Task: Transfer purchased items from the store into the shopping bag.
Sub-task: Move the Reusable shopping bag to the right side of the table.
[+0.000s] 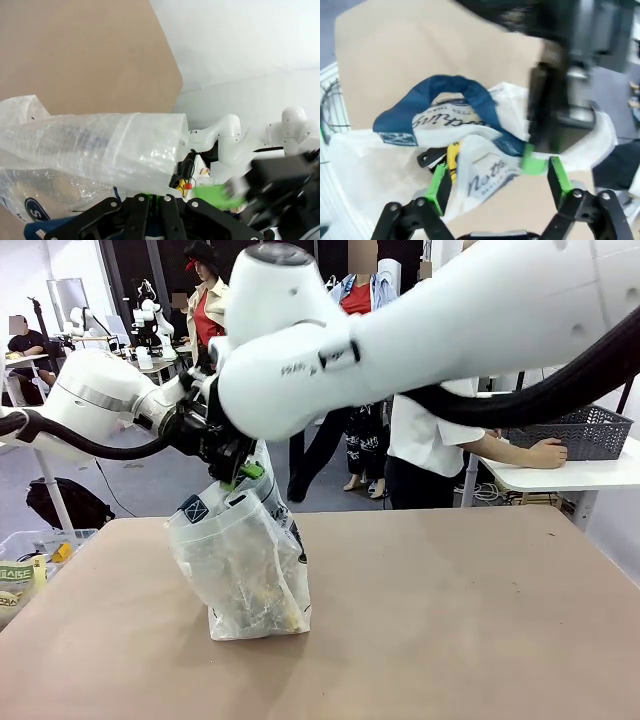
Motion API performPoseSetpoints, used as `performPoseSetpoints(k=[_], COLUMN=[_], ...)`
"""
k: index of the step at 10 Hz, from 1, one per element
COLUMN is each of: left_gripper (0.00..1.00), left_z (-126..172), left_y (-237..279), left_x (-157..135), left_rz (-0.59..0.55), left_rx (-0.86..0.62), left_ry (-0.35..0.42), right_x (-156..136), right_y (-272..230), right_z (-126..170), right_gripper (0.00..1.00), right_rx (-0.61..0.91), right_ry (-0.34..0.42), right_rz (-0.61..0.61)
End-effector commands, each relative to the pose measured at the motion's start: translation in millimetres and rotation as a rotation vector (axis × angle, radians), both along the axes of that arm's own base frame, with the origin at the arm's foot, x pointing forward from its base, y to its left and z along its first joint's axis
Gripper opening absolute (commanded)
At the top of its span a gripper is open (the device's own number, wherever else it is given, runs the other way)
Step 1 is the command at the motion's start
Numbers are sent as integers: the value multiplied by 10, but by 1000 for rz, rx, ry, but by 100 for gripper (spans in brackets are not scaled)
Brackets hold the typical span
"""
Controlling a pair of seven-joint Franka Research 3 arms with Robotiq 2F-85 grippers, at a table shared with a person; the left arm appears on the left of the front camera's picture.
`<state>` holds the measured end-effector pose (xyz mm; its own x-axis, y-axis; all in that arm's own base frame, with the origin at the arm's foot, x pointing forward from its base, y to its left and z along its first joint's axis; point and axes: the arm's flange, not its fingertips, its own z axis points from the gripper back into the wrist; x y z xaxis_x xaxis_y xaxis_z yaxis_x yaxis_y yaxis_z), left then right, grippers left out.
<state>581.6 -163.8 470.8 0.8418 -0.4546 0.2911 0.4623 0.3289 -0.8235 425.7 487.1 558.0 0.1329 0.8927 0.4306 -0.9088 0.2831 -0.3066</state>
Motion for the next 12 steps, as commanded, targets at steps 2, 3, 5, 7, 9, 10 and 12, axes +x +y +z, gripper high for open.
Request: performPoseSetpoints(k=[2, 3, 5, 7, 9, 10, 12], left_gripper=[0, 0, 0, 0, 0, 0, 0], left_z=[-74, -62, -18, 12, 100, 128, 142], left_y=[-45, -43, -67, -108, -148, -180, -205], left_x=[-119, -134, -149, -171, -227, -256, -295], left_rz=[-68, -72, -75, -82, -78, -72, -51], left_rx=[17, 20, 42, 44, 86, 104, 131], left_ry=[-8, -16, -40, -57, -98, -125, -147], right_x=[93, 208, 531, 747, 985, 1010, 906], right_y=[-739, -1016, -1804, -2779, -3719, -4136, -4972], right_z=[414, 554, 859, 1072, 910, 834, 641], right_gripper=[100, 100, 100, 100, 100, 100, 100], right_rx=[164, 171, 118, 101, 19, 4, 92], right_ry=[12, -38, -155, -202, -83, -59, -19], right_rz=[-70, -212, -596, -933, -1220, -1351, -1561])
